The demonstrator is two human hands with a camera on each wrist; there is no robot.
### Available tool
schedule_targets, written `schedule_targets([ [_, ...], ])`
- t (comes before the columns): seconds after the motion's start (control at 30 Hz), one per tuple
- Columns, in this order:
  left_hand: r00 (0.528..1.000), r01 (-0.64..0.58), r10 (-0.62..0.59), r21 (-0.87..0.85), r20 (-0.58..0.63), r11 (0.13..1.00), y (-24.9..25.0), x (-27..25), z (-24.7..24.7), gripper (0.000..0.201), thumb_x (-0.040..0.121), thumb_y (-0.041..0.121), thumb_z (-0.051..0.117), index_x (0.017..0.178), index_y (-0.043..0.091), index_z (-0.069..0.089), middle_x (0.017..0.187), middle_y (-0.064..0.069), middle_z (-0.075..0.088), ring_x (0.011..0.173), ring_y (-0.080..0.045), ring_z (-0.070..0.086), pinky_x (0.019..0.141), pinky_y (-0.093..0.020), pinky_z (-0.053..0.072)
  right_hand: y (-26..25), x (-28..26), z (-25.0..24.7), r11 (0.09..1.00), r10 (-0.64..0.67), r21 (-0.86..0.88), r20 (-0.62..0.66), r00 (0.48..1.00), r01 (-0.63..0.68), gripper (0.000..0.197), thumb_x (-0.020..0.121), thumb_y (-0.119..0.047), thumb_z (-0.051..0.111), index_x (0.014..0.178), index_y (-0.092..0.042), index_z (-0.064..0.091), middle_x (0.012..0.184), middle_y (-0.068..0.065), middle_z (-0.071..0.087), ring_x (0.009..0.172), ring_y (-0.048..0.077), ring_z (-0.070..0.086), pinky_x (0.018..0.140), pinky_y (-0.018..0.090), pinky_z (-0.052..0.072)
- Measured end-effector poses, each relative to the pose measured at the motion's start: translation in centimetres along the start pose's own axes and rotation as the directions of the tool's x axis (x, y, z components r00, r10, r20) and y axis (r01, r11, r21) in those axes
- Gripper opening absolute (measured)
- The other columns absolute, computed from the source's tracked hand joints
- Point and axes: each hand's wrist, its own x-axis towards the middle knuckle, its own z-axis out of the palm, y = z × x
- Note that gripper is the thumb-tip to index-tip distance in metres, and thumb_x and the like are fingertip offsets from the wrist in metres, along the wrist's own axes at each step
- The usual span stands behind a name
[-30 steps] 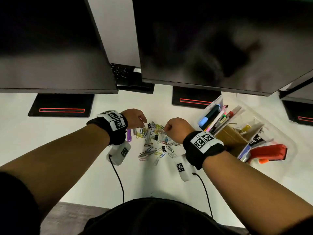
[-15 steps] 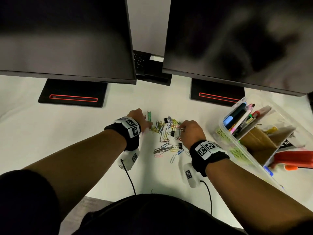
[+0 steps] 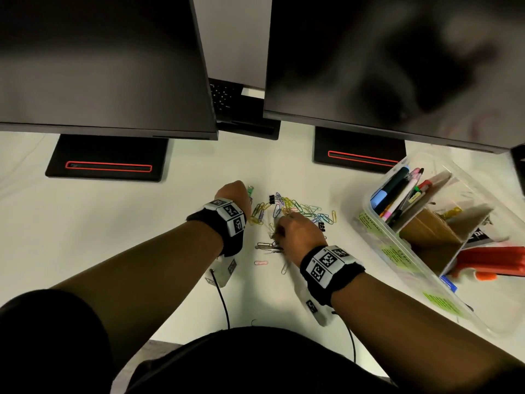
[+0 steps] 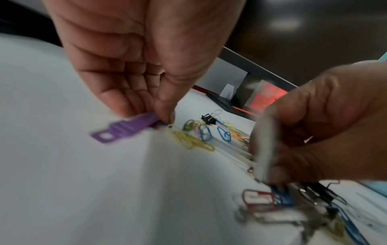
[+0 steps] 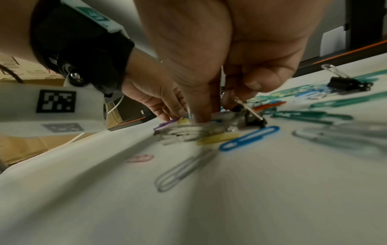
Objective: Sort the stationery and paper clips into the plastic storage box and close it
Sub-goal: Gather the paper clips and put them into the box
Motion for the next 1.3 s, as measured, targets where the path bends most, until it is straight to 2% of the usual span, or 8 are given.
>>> schedule_targets([
  [0.2,0.999,-0.034,0.033,0.036,0.033,0.999,0.0,-0.5,0.8,0.026,0.087,0.012,0.056,0.113,0.005,0.059,0.117,-0.014,0.062,0.106,-0.03,0.06,0.086,-0.035,0.05,0.5,-0.6,0.2,0.999,-0.023,0.037,0.015,1.0,0.022,0.022,0.089,-0.022,0.057,0.103,-0.008,0.066,0.114,0.011,0.058,0.103,0.028,0.058,0.086,0.031,0.047],
  [0.47,0.997,-0.077,0.077,0.001,0.032,0.997,-1.1,-0.7,1.1,0.027,0.087,0.021,0.061,0.11,0.006,0.061,0.116,-0.014,0.062,0.107,-0.031,0.059,0.086,-0.035,0.048,2.5,-2.2,-1.7,0.95,0.063,0.311,-0.137,0.989,-0.017,0.007,0.089,-0.014,0.057,0.086,-0.011,0.063,0.09,0.001,0.052,0.081,0.017,0.048,0.065,0.016,0.027],
  [0.6,0.997,-0.08,0.078,-0.078,-0.017,0.994,-1.1,-1.1,0.8,0.021,0.09,0.022,0.058,0.105,0.008,0.06,0.112,-0.013,0.064,0.104,-0.031,0.059,0.081,-0.033,0.045,5.7,-3.5,-2.8,0.941,0.191,0.308,-0.141,0.972,-0.14,0.008,0.09,-0.012,0.052,0.082,-0.012,0.052,0.077,0.009,0.062,0.07,0.026,0.057,0.062,0.027,0.042],
  [0.7,0.99,-0.135,0.13,-0.111,-0.051,0.985,-0.5,-1.5,0.7,0.019,0.091,0.016,0.054,0.107,0.008,0.057,0.112,-0.014,0.063,0.103,-0.031,0.057,0.077,-0.033,0.042,7.5,-4.3,-3.4,0.902,0.289,0.365,-0.119,0.95,-0.229,0.006,0.09,-0.004,0.052,0.089,-0.009,0.055,0.086,0.016,0.07,0.08,0.032,0.066,0.074,0.04,0.056],
  [0.77,0.969,-0.247,0.244,-0.081,-0.043,0.966,0.1,-1.7,0.8,0.024,0.091,0.01,0.051,0.115,0.009,0.055,0.116,-0.014,0.059,0.105,-0.031,0.056,0.08,-0.032,0.042,8.2,-4.8,-3.5,0.891,0.321,0.369,-0.103,0.941,-0.264,0.018,0.088,0.003,0.05,0.099,-0.009,0.057,0.093,0.014,0.07,0.086,0.03,0.066,0.08,0.039,0.055],
  [0.9,0.867,-0.49,0.479,0.059,0.139,0.87,0.7,-2.6,1.1,0.038,0.09,-0.003,0.041,0.122,0.011,0.054,0.121,-0.013,0.047,0.109,-0.031,0.052,0.091,-0.029,0.039,8.6,-5.3,-3.4,0.912,0.33,0.287,-0.086,0.94,-0.294,0.039,0.089,0.005,0.046,0.125,-0.007,0.052,0.107,0.013,0.067,0.099,0.029,0.063,0.091,0.034,0.051],
  [1.07,0.837,-0.537,0.497,0.165,0.229,0.828,0.1,-3.7,1.8,0.036,0.085,-0.002,0.038,0.114,0.013,0.052,0.119,-0.009,0.049,0.106,-0.03,0.054,0.089,-0.033,0.042,9.3,-6.4,-2.9,0.9,0.378,0.286,-0.143,0.915,-0.327,0.029,0.09,0.001,0.045,0.115,-0.005,0.057,0.116,0.018,0.063,0.109,0.033,0.058,0.095,0.034,0.045],
  [1.3,0.764,-0.645,0.569,0.376,0.305,0.665,-0.7,-3.4,2.2,0.036,0.092,0.014,0.048,0.127,0.022,0.049,0.128,-0.003,0.046,0.115,-0.024,0.052,0.092,-0.033,0.043,8.9,-7.5,-2.6,0.886,0.367,0.323,-0.049,0.929,-0.333,0.023,0.092,-0.004,0.044,0.109,-0.002,0.059,0.106,0.021,0.065,0.102,0.035,0.058,0.082,0.032,0.043],
])
